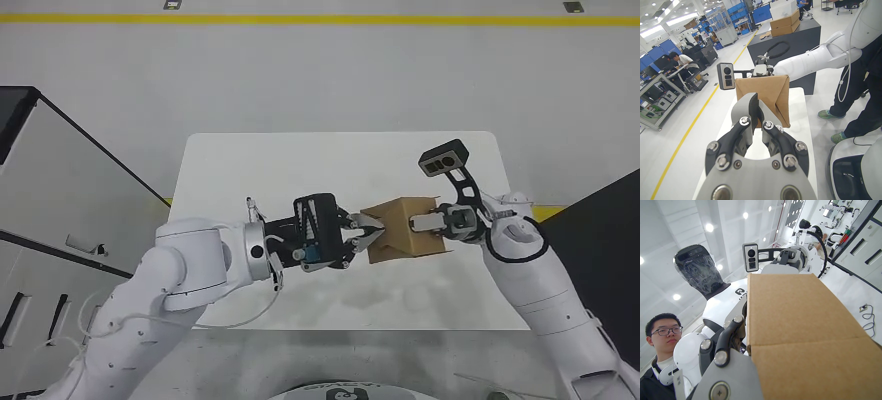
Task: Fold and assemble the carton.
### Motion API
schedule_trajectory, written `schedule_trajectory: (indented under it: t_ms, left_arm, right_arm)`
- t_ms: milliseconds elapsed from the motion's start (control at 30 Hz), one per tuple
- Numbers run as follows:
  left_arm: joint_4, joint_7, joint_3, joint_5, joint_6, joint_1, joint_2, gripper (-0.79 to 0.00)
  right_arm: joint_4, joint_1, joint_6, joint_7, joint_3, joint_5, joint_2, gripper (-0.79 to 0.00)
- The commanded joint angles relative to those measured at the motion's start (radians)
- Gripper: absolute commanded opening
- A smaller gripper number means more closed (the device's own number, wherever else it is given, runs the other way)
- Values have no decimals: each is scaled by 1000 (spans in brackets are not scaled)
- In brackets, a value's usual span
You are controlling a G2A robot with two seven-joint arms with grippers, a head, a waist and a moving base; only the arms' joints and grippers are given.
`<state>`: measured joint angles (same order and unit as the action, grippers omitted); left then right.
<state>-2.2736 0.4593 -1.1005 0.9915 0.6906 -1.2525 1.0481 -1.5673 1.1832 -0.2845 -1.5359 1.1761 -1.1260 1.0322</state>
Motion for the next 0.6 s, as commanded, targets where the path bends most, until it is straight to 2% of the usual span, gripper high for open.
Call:
schedule_trajectory:
  t_ms: [0, 567]
  left_arm:
    - [1, -1, 8, -2, 6, 3, 1, -785]
    - [25, -11, 49, -7, 14, 38, 5, -785]
  right_arm:
    - [4, -4, 0, 0, -4, -3, 1, -785]
    - [-7, -20, 0, 0, -29, -10, 2, -785]
